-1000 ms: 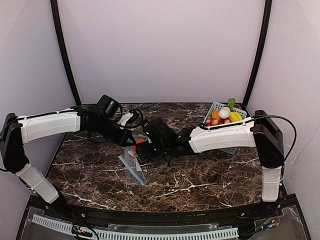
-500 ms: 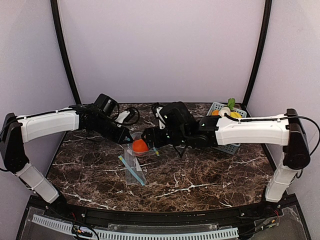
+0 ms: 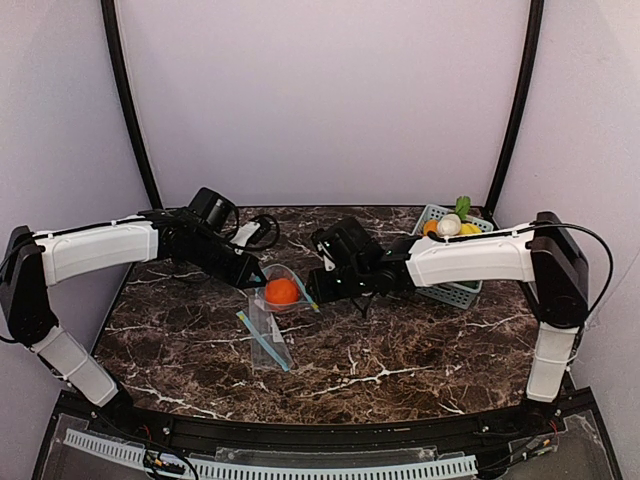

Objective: Place the food in the zip-top bag and seal the zipper
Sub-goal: Place the fake fruit in the zipper food storage bag, then adjust the zipper food storage bag at the center of the board.

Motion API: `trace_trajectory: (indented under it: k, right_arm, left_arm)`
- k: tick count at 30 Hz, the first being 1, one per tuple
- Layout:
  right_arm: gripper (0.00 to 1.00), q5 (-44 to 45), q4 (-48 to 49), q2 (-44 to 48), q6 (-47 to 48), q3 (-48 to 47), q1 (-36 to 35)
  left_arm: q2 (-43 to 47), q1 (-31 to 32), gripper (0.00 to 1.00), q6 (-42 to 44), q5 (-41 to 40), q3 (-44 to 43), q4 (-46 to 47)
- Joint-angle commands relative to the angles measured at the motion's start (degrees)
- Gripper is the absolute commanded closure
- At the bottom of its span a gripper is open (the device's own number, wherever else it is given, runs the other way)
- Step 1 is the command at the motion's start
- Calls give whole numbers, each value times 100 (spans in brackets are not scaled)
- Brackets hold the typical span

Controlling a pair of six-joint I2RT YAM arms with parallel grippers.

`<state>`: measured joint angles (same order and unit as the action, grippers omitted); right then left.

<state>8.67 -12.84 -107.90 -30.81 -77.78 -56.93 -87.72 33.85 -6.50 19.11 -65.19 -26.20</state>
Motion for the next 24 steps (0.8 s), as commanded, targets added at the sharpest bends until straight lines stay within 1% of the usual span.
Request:
trace_trajectory:
  k: [1, 10, 15, 19, 21, 24]
  right_arm:
    - [58, -337, 89, -147, 114, -215, 14]
    - [56, -467, 240, -147, 125, -169, 4]
    - [50, -555, 390, -41, 291, -115, -30]
    - [44, -529, 440, -138, 405, -144, -85]
    - [43, -446, 388, -232, 379, -182, -82]
    - [47, -202, 203, -392, 264, -277, -72]
  left_arm:
    - [97, -28, 99, -6, 29, 68, 0]
    - [89, -28, 99, 0, 32, 59, -2]
    - [89, -29, 99, 5, 26, 52, -9]
    - [93, -27, 99, 1, 35, 55, -8]
    - [101, -29, 99, 0, 27, 58, -8]
    - [100, -34, 99, 4, 30, 59, -9]
